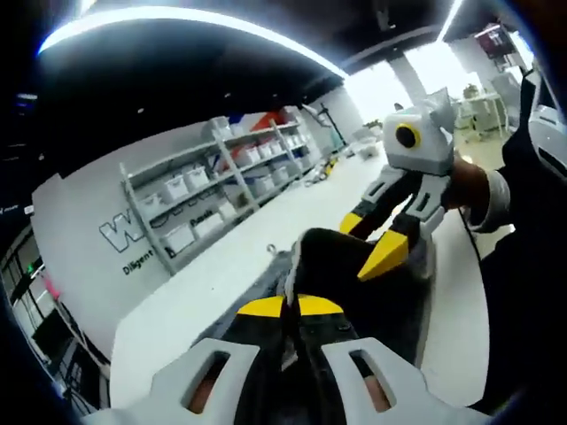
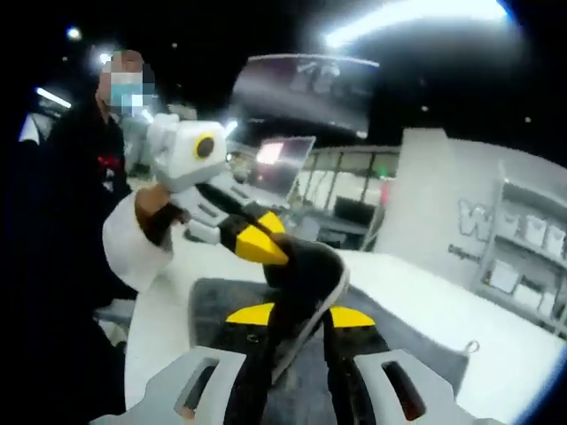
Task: Open the folded towel by lifting each exposed corner and separating the folded layers until the towel lies flat within the target outline without major curled edges
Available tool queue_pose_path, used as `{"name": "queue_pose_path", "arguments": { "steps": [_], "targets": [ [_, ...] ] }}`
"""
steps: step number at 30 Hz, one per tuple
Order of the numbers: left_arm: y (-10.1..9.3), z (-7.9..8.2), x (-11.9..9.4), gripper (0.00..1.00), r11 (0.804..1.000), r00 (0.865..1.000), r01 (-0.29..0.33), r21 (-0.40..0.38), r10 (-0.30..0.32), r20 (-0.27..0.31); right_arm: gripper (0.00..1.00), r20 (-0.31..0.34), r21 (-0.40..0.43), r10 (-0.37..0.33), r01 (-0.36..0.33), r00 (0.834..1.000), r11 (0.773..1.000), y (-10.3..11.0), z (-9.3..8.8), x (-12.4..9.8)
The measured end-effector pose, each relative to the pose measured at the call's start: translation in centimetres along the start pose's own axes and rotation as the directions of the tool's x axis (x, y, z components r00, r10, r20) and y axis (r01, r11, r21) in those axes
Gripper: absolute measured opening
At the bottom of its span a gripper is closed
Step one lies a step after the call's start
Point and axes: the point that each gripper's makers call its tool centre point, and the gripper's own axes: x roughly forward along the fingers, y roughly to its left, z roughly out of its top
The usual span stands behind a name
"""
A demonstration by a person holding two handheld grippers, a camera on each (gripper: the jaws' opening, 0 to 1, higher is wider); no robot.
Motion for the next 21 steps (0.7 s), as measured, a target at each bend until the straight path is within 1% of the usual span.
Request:
{"name": "queue_pose_path", "arguments": {
  "steps": [3,5,8,9,10,11,13,14,15,17,19,21],
  "targets": [
    [-0.1,-0.1,0.4,0.02,1.0,1.0,-0.008,0.02,0.009,-0.017,0.2,-0.024,-0.065,-0.049,0.048,0.998,0.997,-0.9,-0.4,-0.2],
    [-0.3,-0.1,0.6,0.02,0.999,1.0,-0.007,0.033,0.008,-0.024,0.22,-0.037,-0.092,-0.085,0.081,0.996,0.992,-1.6,-0.7,-0.3],
    [-0.5,0.1,0.6,0.02,0.999,1.0,-0.011,0.053,0.012,-0.029,0.26,-0.032,-0.117,-0.114,0.109,0.993,0.987,-2.3,-0.4,-0.5],
    [-0.6,0.3,0.6,0.02,0.998,1.0,-0.012,0.059,0.013,-0.026,0.27,-0.026,-0.13,-0.12,0.116,0.992,0.985,-2.3,-0.2,-0.7],
    [-0.6,0.4,0.6,0.02,0.998,1.0,-0.013,0.06,0.014,-0.023,0.27,-0.009,-0.161,-0.125,0.122,0.992,0.979,-2.4,0.2,-0.7],
    [-0.7,1.2,0.6,0.02,0.997,1.0,-0.028,0.071,0.027,0.003,0.27,0.009,-0.201,-0.136,0.135,0.991,0.97,-2.4,0.7,-0.9],
    [-1.1,2.0,0.7,0.02,0.996,0.999,-0.032,0.08,0.03,0.026,0.28,0.027,-0.259,-0.143,0.145,0.989,0.955,-2.3,1.3,-0.9],
    [-1.4,2.5,0.7,0.02,0.996,0.999,-0.029,0.089,0.026,0.039,0.3,0.035,-0.286,-0.145,0.149,0.989,0.947,-2.2,1.5,-0.9],
    [-1.8,3.0,0.8,0.02,0.994,0.999,-0.025,0.107,0.02,0.048,0.31,0.038,-0.295,-0.146,0.15,0.989,0.944,-2.1,1.6,-0.9],
    [-2.2,3.3,0.9,0.02,0.992,0.999,-0.022,0.128,0.016,0.049,0.32,0.047,-0.35,-0.164,0.17,0.985,0.921,-2.0,2.0,-1.1],
    [-2.7,3.5,1.0,0.02,0.991,0.999,-0.008,0.136,0.002,0.044,0.31,0.042,-0.387,-0.169,0.172,0.985,0.906,-1.8,2.0,-1.2],
    [-3.1,3.8,1.1,0.02,0.989,0.999,-0.001,0.149,-0.006,0.049,0.31,0.034,-0.408,-0.169,0.168,0.985,0.897,-1.7,1.8,-1.1]
  ]
}}
